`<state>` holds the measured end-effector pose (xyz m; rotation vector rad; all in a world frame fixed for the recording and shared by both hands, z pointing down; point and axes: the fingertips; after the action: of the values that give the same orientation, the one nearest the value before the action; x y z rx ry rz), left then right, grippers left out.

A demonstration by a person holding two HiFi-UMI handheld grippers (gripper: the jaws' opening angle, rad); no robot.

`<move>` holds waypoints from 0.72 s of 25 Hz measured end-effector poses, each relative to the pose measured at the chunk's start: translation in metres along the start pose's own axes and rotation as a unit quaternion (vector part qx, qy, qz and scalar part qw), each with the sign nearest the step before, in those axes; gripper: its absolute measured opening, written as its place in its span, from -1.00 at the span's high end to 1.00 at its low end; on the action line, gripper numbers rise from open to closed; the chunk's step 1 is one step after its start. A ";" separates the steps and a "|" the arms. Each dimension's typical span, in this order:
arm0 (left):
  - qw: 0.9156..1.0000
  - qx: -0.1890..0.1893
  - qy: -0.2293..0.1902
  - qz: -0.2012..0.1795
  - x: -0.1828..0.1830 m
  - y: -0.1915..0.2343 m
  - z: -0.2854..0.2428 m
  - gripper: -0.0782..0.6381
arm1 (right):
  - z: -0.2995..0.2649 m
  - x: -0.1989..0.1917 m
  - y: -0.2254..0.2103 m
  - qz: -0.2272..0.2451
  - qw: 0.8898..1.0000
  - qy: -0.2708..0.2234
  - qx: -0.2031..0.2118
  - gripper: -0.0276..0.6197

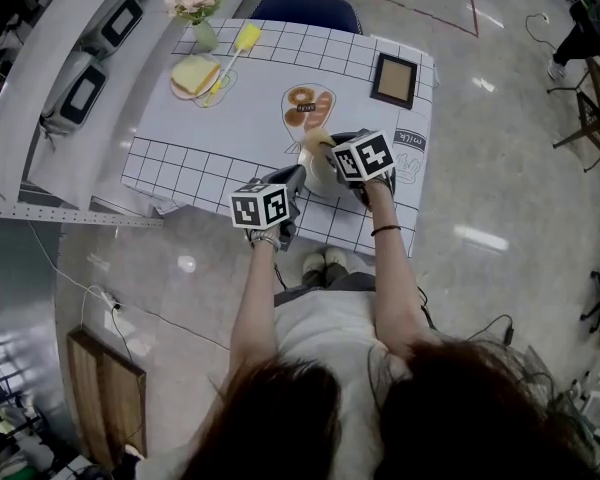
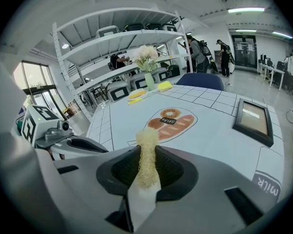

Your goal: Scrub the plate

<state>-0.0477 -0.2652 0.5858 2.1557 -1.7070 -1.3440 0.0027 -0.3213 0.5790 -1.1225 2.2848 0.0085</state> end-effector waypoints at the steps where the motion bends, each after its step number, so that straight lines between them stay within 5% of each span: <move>1: 1.000 0.000 0.000 0.000 0.000 0.000 0.000 0.75 | 0.001 0.000 -0.001 -0.001 1.000 -0.001 -0.001 0.67; 18: 1.000 -0.018 0.011 -0.019 0.004 -0.017 -0.014 0.75 | 0.016 -0.011 -0.024 -0.030 0.999 -0.011 -0.024 0.67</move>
<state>-0.0256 -0.2685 0.5832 2.1853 -1.6290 -1.3436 0.0328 -0.3246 0.5773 -1.2094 2.2408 0.0511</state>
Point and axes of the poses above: the fingertips, and each gripper's own axes: z backward along the fingers, y to its left, x out of its top, and after that the axes turned 13 degrees about y, right-handed
